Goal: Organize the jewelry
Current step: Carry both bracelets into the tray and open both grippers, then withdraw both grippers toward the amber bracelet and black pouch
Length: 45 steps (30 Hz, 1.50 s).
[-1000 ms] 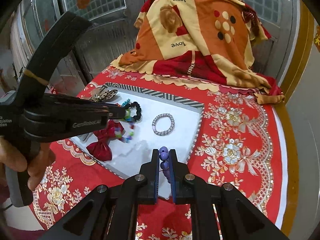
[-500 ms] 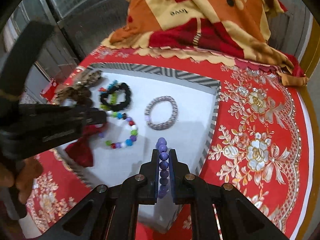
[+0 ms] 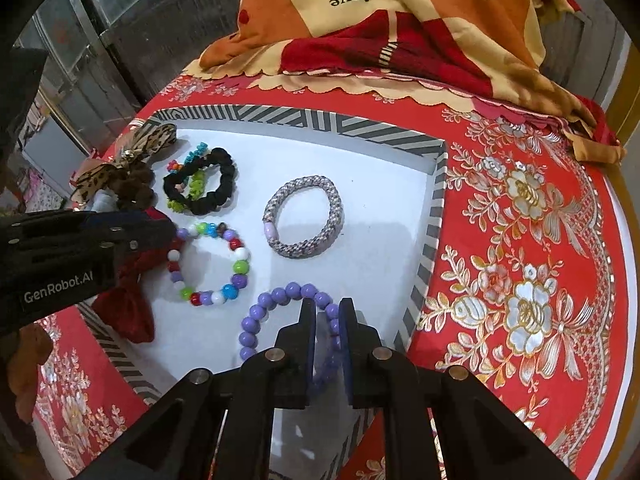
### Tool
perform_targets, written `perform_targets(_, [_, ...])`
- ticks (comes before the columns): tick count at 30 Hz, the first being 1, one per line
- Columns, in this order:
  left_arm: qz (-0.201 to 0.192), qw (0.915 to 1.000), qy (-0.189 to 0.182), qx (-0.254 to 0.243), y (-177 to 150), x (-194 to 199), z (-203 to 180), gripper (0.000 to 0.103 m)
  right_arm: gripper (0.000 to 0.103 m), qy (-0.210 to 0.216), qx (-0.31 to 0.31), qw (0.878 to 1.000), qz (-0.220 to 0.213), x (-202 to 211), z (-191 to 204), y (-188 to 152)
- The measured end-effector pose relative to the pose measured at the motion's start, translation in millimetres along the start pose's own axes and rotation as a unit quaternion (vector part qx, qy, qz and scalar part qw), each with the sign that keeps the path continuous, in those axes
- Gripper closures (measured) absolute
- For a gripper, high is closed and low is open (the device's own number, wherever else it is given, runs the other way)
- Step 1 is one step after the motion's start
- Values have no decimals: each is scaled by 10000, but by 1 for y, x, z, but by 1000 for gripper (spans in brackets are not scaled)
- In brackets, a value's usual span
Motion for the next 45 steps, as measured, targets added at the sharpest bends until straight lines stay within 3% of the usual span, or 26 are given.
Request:
perform_targets(2, [-11, 10000, -3, 18, -1, 3, 1, 62, 90, 37, -20, 10000, -60, 4, 2, -2])
perform_targets(5, [-86, 9999, 71, -3, -3, 9, 1, 58, 76, 98, -57, 9998, -171, 14, 5, -6])
perform_targets(12, [-267, 9995, 9, 147, -15, 34, 12, 49, 75, 97, -95, 9982, -592, 58, 20, -15])
perform_targets(18, [-449, 9987, -36, 222, -32, 62, 19, 49, 75, -140, 41, 9945, -1038, 101, 45, -30])
perform_targets(32, [-883, 9960, -88, 111, -90, 121, 26, 49, 75, -297, -178, 9894, -1409, 145, 83, -84])
perform_targets(38, [-991, 9950, -53, 82, -114, 135, 31, 49, 75, -162, -374, 9880, -1489, 153, 94, -106])
perform_targets(42, [-1101, 9939, 34, -27, -129, 144, 33, 49, 61, -182, -405, 9877, -1498, 158, 101, -119])
perform_targets(45, [-1183, 9929, 64, -80, -139, 150, 34, 49, 61, -216, -406, 9875, -1506, 162, 107, -128])
Point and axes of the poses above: each gripper's, at about its wrist camera, not at the fingertips, and x roughly against the way its jaws point, z to its left, y to its top, the point moved 2 cm from there along -x, roughly the way its jaws point, and after that the axes turned 11 degrees about y, right-handed, at the moved point
